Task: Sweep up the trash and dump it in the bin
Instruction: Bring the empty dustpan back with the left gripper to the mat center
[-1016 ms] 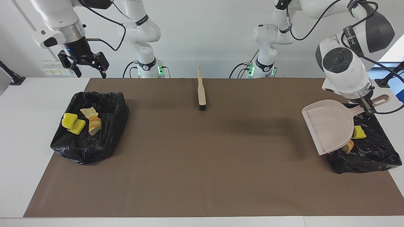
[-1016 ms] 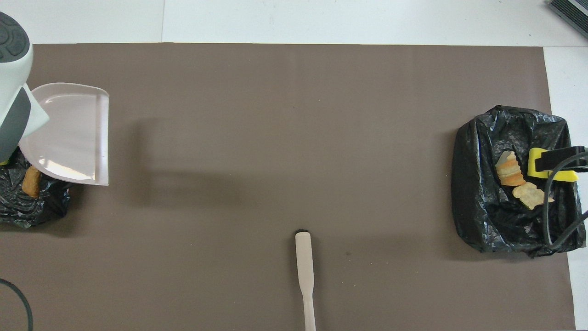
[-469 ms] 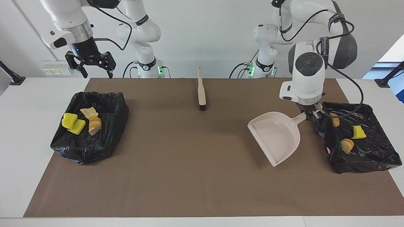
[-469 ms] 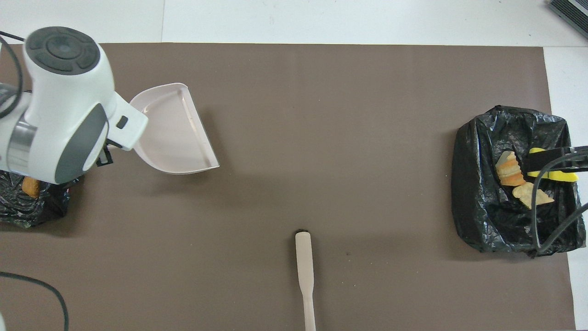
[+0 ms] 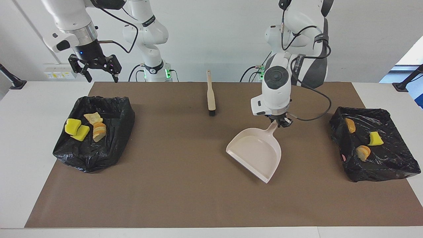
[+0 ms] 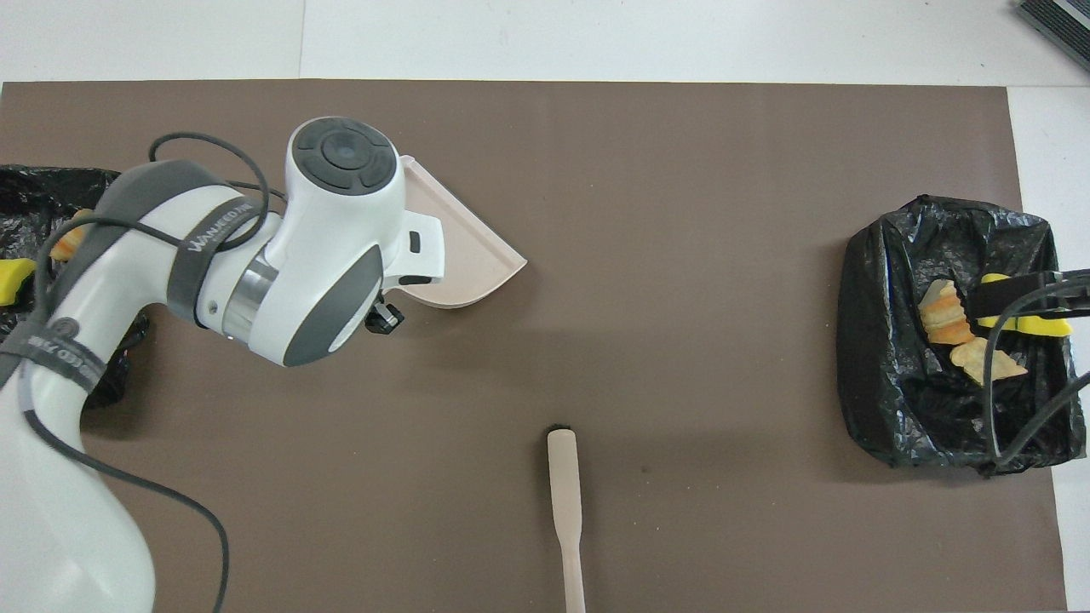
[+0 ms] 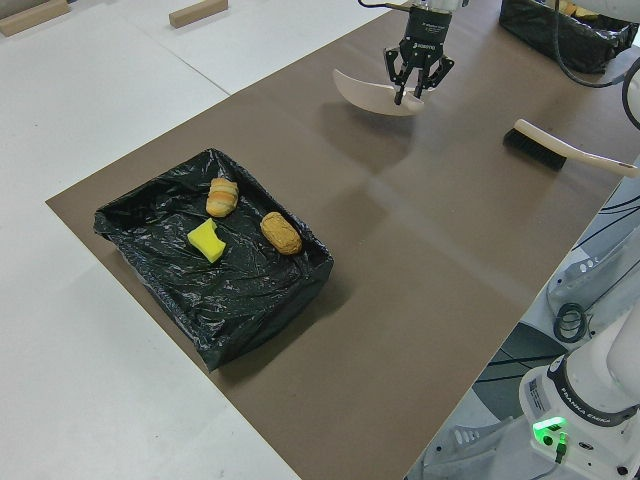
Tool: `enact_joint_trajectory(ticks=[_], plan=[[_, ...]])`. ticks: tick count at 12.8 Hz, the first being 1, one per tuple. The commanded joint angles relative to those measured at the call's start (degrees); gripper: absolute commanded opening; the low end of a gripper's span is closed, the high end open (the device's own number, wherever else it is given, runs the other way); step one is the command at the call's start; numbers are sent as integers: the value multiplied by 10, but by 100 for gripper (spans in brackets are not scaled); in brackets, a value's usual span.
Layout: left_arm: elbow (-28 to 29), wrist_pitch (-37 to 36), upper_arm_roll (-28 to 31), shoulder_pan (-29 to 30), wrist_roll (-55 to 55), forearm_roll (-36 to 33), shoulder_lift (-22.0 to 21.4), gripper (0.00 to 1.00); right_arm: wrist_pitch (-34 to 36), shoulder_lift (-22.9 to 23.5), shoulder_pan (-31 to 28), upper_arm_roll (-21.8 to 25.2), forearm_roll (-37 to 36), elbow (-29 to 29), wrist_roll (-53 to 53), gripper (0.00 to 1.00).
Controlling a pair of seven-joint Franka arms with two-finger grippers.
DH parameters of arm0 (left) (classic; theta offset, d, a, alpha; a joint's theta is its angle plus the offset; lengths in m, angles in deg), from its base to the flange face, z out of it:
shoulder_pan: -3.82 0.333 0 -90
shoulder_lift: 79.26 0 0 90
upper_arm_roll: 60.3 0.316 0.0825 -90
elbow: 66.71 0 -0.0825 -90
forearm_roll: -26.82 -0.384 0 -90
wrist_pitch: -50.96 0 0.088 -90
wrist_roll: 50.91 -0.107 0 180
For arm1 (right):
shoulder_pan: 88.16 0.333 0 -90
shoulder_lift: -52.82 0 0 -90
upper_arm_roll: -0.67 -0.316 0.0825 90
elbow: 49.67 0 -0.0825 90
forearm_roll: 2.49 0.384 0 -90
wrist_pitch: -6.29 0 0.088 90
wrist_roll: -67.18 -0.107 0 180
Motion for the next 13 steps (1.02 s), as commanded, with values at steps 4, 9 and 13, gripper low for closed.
enact_joint_trajectory(ticks=[4,9,13], plan=[[-40,89,-15,-51,293,79,47,0,9,2,29,17,-9,-1,5,100],[-185,89,-16,-120,463,70,182,0,9,-3,52,40,-1,-2,6,100],[-183,107,-21,-128,501,72,184,0,9,-3,52,39,0,-2,6,100]])
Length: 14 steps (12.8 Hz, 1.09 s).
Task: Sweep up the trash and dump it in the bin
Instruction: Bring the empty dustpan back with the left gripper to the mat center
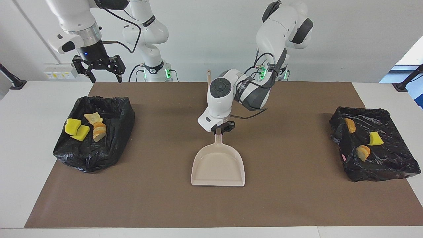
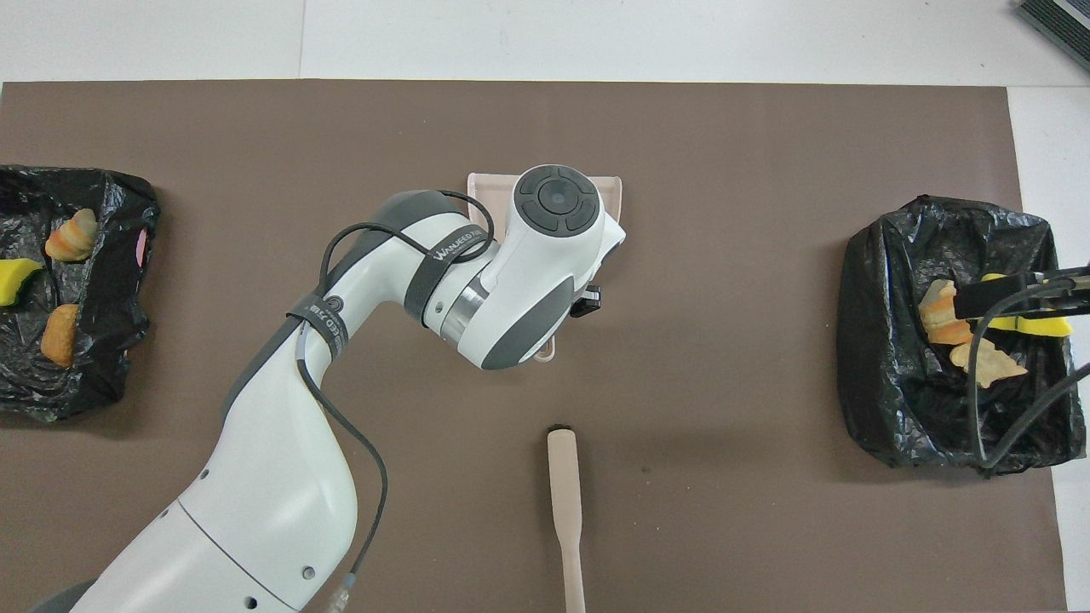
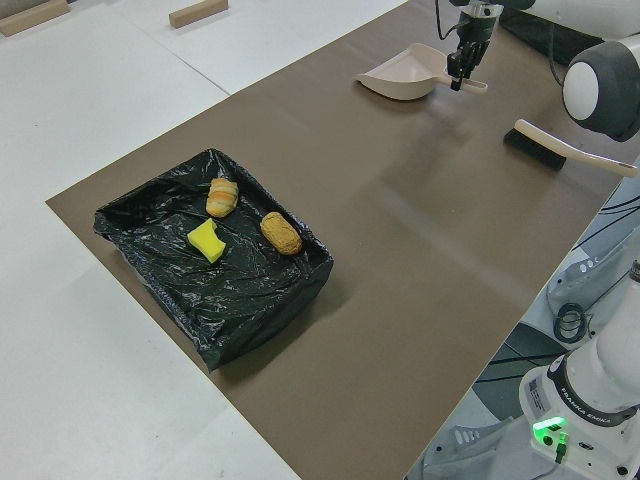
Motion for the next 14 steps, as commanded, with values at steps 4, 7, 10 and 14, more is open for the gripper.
enact_joint_trajectory(ticks=[4,7,10,14], plan=[[-12,9,4,-17,14,0,1,36,9,-4,0,2,1,-1,6,100],[-12,2,5,-18,14,-3,-2,100,9,-4,0,2,1,-1,6,100],[0,-4,7,-4,9,-13,-32,100,9,-4,0,2,1,-1,6,100],[118,-16,21,44,-52,-11,-157,100,9,-4,0,2,1,-1,6,100]])
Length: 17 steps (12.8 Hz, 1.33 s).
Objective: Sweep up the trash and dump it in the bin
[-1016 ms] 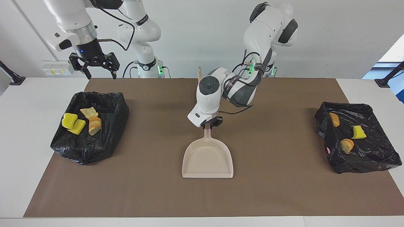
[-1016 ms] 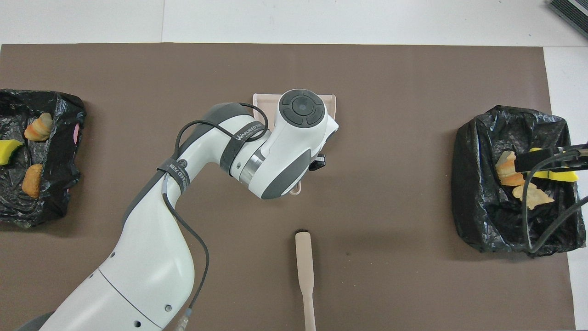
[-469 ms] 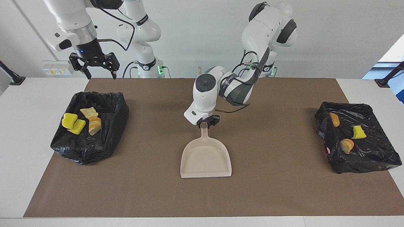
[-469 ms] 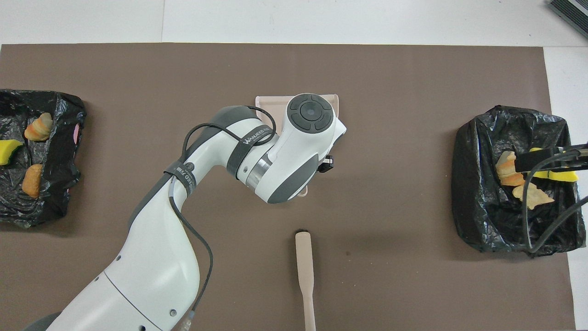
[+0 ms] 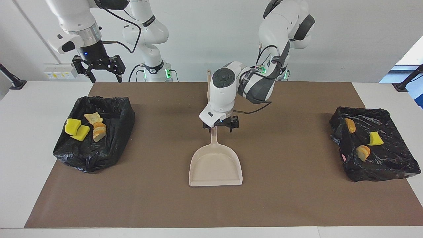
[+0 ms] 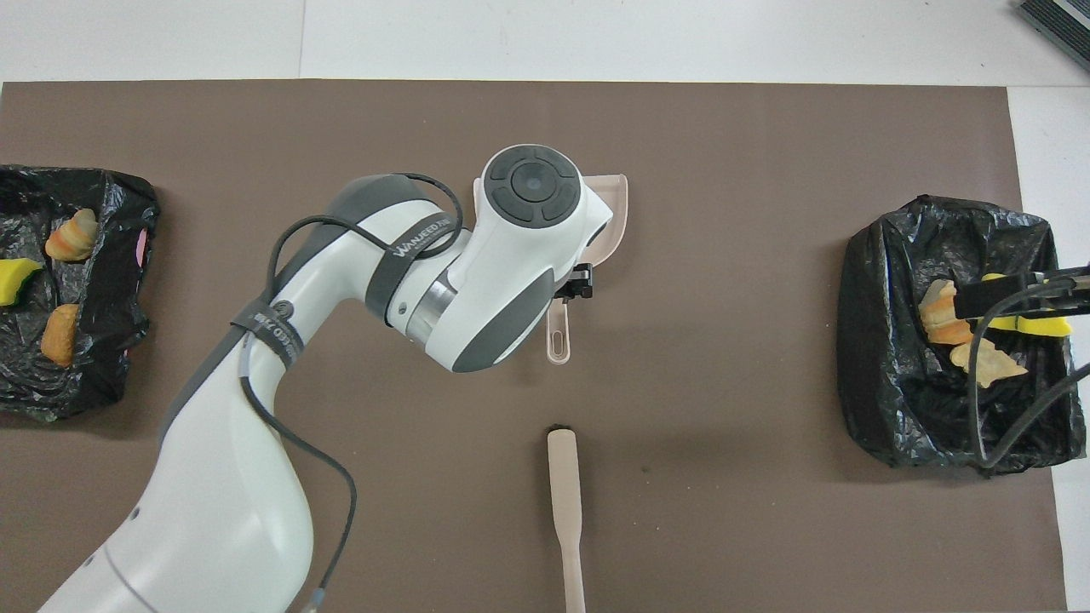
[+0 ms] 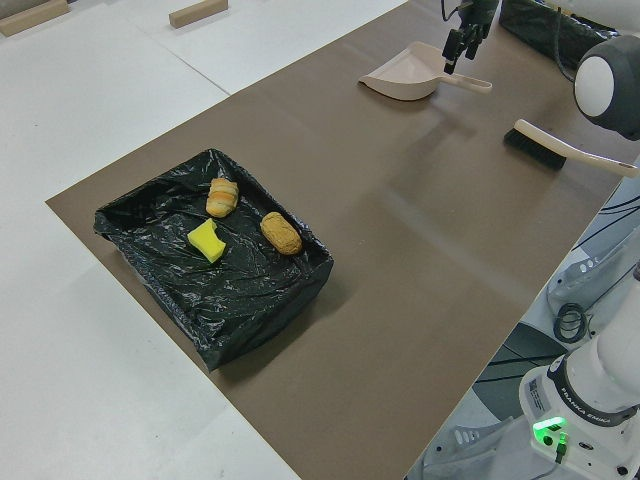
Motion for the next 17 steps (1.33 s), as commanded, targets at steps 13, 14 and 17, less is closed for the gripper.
enact_joint_trajectory(ticks=[13,14,17], plan=[[196,-101,176,138,-376,90,-330,100,9,-4,0,2,1,-1,6,100],[172,-118,177,146,-391,89,-327,100,9,-4,0,2,1,-1,6,100],[100,-182,172,188,-408,89,-319,100,9,-4,0,2,1,-1,6,100]])
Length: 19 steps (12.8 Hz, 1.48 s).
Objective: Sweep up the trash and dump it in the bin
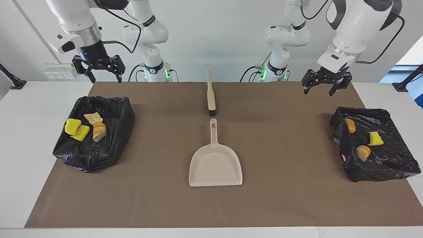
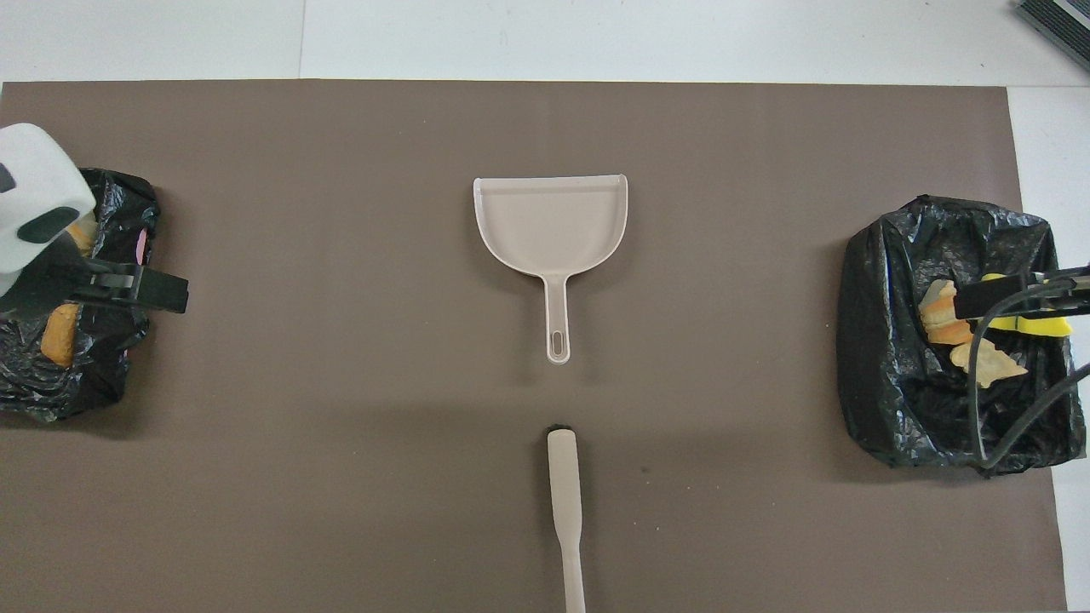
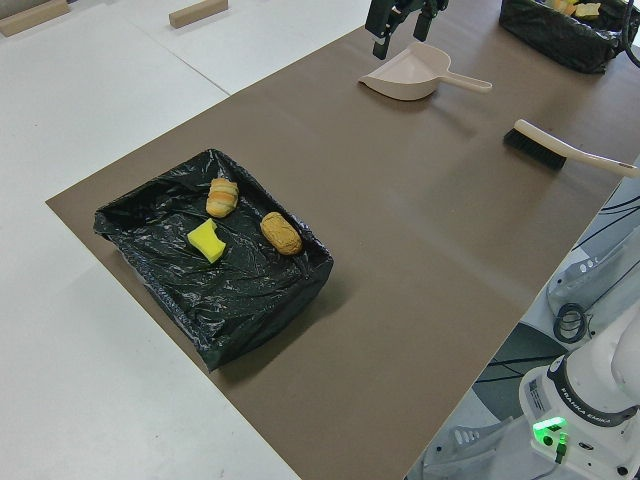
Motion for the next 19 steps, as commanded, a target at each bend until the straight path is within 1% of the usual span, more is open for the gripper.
enact_joint_trajectory(ticks=[1,3,4,5,7,11,15,19], plan=[[-73,-66,-12,32,-18,10,16,100,9,-4,0,2,1,-1,6,100],[-130,-107,-14,32,-17,10,46,100,9,-4,0,2,1,-1,6,100],[-144,-121,-14,31,-17,10,55,100,9,-4,0,2,1,-1,6,100],[-143,-115,-11,25,-18,10,48,100,9,-4,0,2,1,-1,6,100],[-122,-113,-11,23,-19,11,33,100,9,-4,0,2,1,-1,6,100],[-118,-107,-13,32,-19,11,32,100,9,-4,0,2,1,-1,6,100],[-90,-102,-15,35,-16,11,14,100,9,-4,0,2,1,-1,6,100],[-90,-102,-19,43,-16,11,14,100,9,-4,0,2,1,-1,6,100]])
